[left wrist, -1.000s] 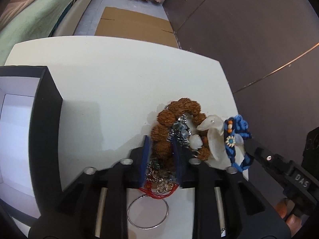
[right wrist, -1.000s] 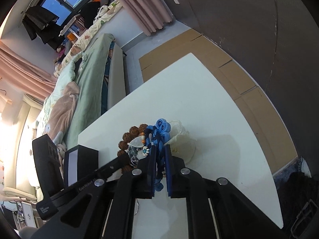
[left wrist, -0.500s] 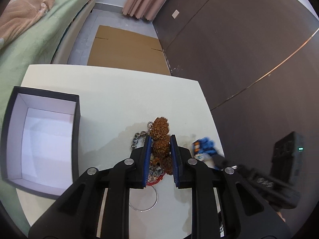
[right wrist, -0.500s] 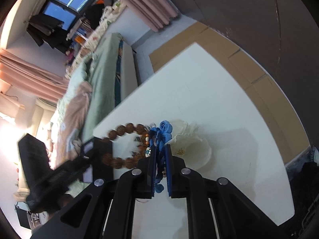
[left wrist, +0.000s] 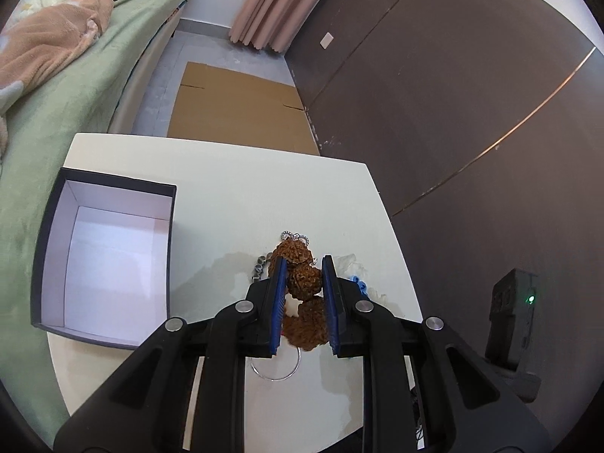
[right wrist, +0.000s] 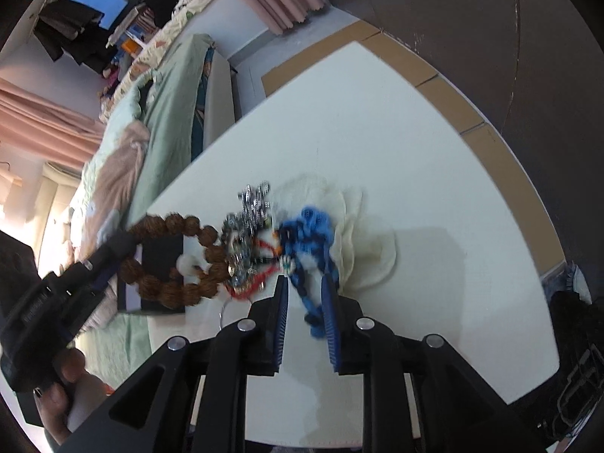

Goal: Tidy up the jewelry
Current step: 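Lift the brown bead bracelet with the left gripper toward the black box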

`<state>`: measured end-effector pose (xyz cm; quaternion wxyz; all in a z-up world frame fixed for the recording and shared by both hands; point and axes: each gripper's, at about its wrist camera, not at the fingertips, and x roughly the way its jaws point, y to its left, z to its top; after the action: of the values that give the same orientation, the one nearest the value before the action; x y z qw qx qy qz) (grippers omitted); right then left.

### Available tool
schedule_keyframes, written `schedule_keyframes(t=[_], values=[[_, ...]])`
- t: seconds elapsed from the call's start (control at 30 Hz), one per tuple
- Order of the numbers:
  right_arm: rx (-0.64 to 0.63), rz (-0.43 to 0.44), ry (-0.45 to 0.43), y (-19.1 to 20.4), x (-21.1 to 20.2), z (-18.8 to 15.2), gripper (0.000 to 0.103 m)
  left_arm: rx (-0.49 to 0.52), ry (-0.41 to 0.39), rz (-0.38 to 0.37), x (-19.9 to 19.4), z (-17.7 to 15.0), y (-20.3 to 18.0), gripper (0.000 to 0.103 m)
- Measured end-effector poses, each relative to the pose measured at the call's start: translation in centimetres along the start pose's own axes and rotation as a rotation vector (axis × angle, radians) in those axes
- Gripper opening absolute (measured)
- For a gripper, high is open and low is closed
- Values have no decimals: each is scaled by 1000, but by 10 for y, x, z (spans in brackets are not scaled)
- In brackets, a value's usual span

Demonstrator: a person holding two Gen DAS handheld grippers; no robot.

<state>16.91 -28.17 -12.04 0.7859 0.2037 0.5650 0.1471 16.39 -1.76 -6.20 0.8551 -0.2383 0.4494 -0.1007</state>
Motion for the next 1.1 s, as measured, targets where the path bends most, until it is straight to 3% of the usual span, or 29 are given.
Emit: schedule_keyframes(t=[0.03, 0.07, 0.1, 0.13, 0.23, 0.43, 0.5, 0.57, 0.7, 0.83, 1.1], values=[[0, -8, 1, 1, 0, -2, 55, -2, 0, -4, -1, -1, 1, 19], [-6, -19, -11, 2, 0, -4, 66, -4, -1, -5, -2, 0, 1, 19], [-19, -32, -20, 5, 0, -5, 69, -5, -3, -8, -5, 1, 1, 19], [-20, -33, -18, 5, 1, -6, 66, -6, -7, -12, -8, 1, 1, 19], [24, -25, 28, -3, 16, -10, 40, -4, -20, -21, -15, 1, 0, 19], [49, -78, 4, -3, 28, -11, 32, -7, -48, -29, -30, 1, 4, 19], [64, -102, -16, -2, 29, -12, 25, -6, -52, -30, -33, 0, 5, 19], [80, -115, -27, -3, 31, -13, 8, -9, -53, -29, -35, 0, 7, 19], [108, 9, -13, 5, 25, -16, 7, -14, -60, -30, -41, -2, 10, 19], [76, 102, -84, 21, -5, -17, 7, -20, -82, -34, -53, 1, 15, 19], [22, 215, -160, 42, -31, -11, 7, -32, -138, -50, -80, 9, 24, 19]])
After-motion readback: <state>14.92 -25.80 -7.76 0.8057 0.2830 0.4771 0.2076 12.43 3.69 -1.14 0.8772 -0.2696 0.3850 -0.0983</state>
